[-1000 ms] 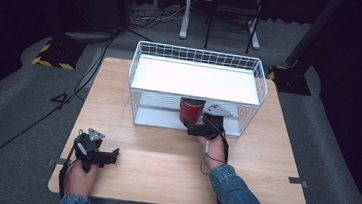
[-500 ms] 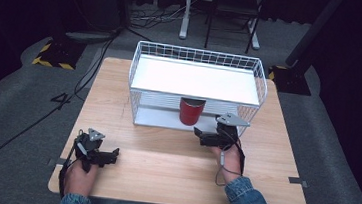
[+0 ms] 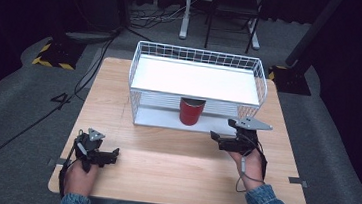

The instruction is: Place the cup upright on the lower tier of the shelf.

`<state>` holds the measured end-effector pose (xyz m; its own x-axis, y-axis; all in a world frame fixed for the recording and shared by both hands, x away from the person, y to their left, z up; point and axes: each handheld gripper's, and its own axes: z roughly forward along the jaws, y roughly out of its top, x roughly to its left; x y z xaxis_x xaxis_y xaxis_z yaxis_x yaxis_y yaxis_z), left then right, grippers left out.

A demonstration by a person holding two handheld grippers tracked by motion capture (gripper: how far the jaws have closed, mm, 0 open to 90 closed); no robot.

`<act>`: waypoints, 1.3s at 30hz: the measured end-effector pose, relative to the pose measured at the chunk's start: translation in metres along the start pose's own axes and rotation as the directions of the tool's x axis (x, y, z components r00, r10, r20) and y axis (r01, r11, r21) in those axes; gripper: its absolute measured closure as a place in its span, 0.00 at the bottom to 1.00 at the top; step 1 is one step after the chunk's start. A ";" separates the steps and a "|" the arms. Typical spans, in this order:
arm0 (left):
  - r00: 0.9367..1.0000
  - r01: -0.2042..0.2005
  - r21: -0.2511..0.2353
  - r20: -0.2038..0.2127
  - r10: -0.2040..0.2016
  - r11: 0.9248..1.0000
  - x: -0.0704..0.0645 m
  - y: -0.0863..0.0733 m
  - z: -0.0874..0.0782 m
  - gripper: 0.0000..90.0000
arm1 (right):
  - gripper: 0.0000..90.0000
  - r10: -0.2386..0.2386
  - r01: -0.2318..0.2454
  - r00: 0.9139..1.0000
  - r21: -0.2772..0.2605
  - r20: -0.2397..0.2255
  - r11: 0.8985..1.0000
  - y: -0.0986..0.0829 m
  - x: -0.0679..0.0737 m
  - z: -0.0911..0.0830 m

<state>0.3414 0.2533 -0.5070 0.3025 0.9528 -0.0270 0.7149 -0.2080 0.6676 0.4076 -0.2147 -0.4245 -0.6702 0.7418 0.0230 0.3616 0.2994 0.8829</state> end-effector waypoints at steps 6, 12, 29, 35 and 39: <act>1.000 0.000 0.000 -0.001 0.000 1.000 0.000 0.000 0.000 0.00 | 0.16 0.019 -0.019 1.000 0.002 0.024 1.000 -0.007 -0.013 -0.020; 1.000 0.000 0.000 0.000 0.000 1.000 0.000 0.000 0.000 0.00 | 0.16 0.032 -0.033 0.999 0.025 0.035 0.999 -0.015 -0.023 -0.036; 1.000 0.001 0.001 -0.002 -0.001 1.000 0.000 0.001 0.000 0.00 | 0.17 0.035 -0.043 0.997 0.119 0.066 0.992 -0.046 -0.040 -0.069; 1.000 0.001 0.000 -0.002 -0.001 1.000 0.000 0.001 0.000 0.00 | 0.17 0.048 -0.061 0.995 0.150 0.090 0.987 -0.062 -0.048 -0.074; 1.000 0.001 0.000 -0.002 -0.001 1.000 0.000 0.001 0.001 0.00 | 0.17 0.074 -0.090 0.992 0.172 0.099 0.981 -0.075 -0.052 -0.074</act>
<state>0.3421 0.2528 -0.5070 0.3007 0.9534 -0.0259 0.7149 -0.2073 0.6677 0.3671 -0.3198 -0.4566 -0.5746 0.8174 0.0416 0.5263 0.3300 0.7837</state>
